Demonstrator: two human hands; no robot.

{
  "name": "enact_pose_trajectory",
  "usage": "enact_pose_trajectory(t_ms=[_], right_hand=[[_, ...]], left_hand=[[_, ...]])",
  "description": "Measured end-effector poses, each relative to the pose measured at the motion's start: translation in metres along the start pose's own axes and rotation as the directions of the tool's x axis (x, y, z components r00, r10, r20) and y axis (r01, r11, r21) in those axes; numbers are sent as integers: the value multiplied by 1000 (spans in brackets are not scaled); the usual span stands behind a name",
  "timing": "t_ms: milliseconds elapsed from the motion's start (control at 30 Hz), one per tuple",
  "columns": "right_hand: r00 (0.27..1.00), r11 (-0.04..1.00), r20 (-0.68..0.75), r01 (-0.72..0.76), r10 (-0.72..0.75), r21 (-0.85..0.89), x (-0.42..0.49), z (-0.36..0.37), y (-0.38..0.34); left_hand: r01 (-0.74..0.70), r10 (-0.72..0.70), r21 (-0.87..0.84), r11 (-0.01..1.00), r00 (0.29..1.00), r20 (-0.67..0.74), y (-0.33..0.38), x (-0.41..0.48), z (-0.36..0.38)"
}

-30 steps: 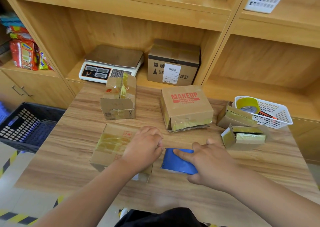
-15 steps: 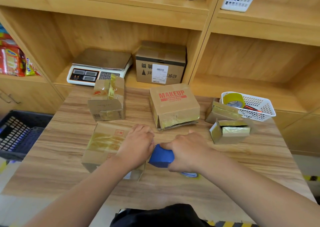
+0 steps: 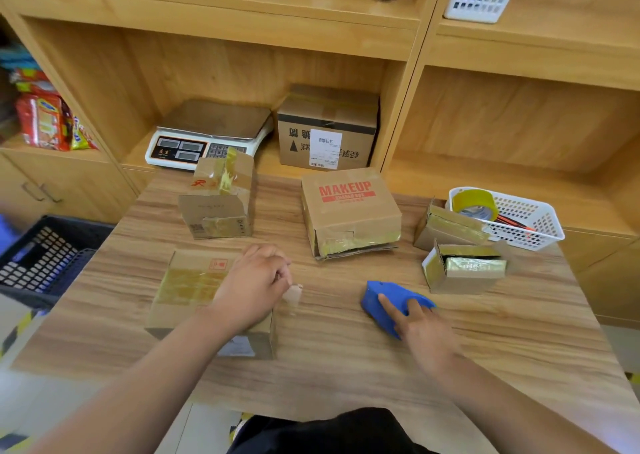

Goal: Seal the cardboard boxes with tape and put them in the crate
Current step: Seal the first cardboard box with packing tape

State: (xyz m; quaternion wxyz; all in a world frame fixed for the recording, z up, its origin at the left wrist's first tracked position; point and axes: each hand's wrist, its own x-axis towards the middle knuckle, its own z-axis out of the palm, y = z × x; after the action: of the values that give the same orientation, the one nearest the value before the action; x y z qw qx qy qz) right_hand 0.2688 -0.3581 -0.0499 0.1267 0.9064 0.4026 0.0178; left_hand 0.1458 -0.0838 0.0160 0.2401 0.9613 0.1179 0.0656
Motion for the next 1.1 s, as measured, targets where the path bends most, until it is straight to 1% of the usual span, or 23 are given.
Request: enact_pose_trajectory(t_ms=[67, 133, 167, 200, 233, 300, 333, 367, 400, 433, 467, 500, 533, 567, 600, 633, 767, 833, 867, 933, 967, 1000, 1100], right_hand=[[998, 998, 27, -53, 52, 31, -3, 7, 0], [986, 999, 160, -35, 33, 9, -1, 4, -1], [984, 999, 170, -52, 50, 5, 1, 3, -3], [991, 998, 116, -66, 66, -1, 4, -1, -6], [997, 997, 15, -76, 75, 33, 6, -4, -10], [966, 983, -240, -56, 98, 177, 13, -18, -29], [951, 963, -294, -12, 94, 269, 18, -27, -42], [952, 919, -294, 39, 85, 392, 24, -36, -56], [965, 840, -239, 38, 110, 542, 30, -44, -73], [981, 727, -139, -1, 133, 687, 34, -53, -89], [988, 573, -46, -48, 148, 818, 38, -59, -103], [986, 389, 25, -87, 163, 917, 43, -65, -116], [978, 202, 91, -130, 190, 971, 45, -70, -127], [965, 54, 140, -156, 223, 986, 47, -73, -135], [951, -31, 172, -170, 258, 985, 47, -75, -141], [939, -62, 187, -176, 290, 982, 48, -76, -146], [907, -11, 218, -230, 361, 973, 49, -75, -155], [893, 48, 208, -247, 400, 968, 50, -75, -158], [884, 83, 202, -260, 422, 962, 49, -74, -161], [864, 142, 193, -288, 465, 947, 48, -72, -167], [852, 161, 190, -302, 488, 940, 48, -71, -171], [843, 173, 190, -314, 504, 934, 49, -71, -174], [828, 220, 198, -357, 525, 908, 52, -75, -184]], left_hand=[[16, -16, -36, 999, 1000, 10, 0, -1, -2], [30, -29, -64, 997, 1000, 9, 1, -2, -5], [38, -38, -75, 996, 999, 6, 1, -2, -5], [46, -46, -83, 995, 999, 7, 1, -2, -6], [51, -50, -88, 995, 999, 12, 2, -2, -6], [53, -51, -98, 994, 998, 24, 1, -1, -6], [55, -52, -102, 993, 998, 31, 1, -1, -7], [55, -52, -105, 993, 998, 35, 1, -1, -7], [52, -48, -104, 993, 998, 37, 1, -1, -7], [46, -43, -101, 994, 998, 35, 0, -1, -7], [41, -39, -95, 995, 999, 32, -1, -1, -7], [32, -30, -88, 996, 999, 26, -2, -1, -7], [25, -24, -81, 996, 1000, 18, -3, -1, -6], [18, -17, -77, 997, 1000, 13, -4, -1, -6], [13, -13, -69, 998, 1000, 10, -4, -1, -5], [11, -11, -65, 998, 1000, 8, -4, -1, -5], [-18, 19, -53, 998, 1000, 9, -6, -2, -9], [-20, 25, -85, 996, 998, 62, -9, -4, -16], [-15, 21, -64, 998, 995, 96, -12, -5, -20], [-50, 36, 124, 991, 993, 112, -23, -7, -27], [-66, 39, 229, 971, 992, 120, -29, -9, -29], [-72, 32, 297, 952, 990, 138, -35, -10, -30], [-66, -3, 361, 930, 982, 187, -45, -14, -30]])
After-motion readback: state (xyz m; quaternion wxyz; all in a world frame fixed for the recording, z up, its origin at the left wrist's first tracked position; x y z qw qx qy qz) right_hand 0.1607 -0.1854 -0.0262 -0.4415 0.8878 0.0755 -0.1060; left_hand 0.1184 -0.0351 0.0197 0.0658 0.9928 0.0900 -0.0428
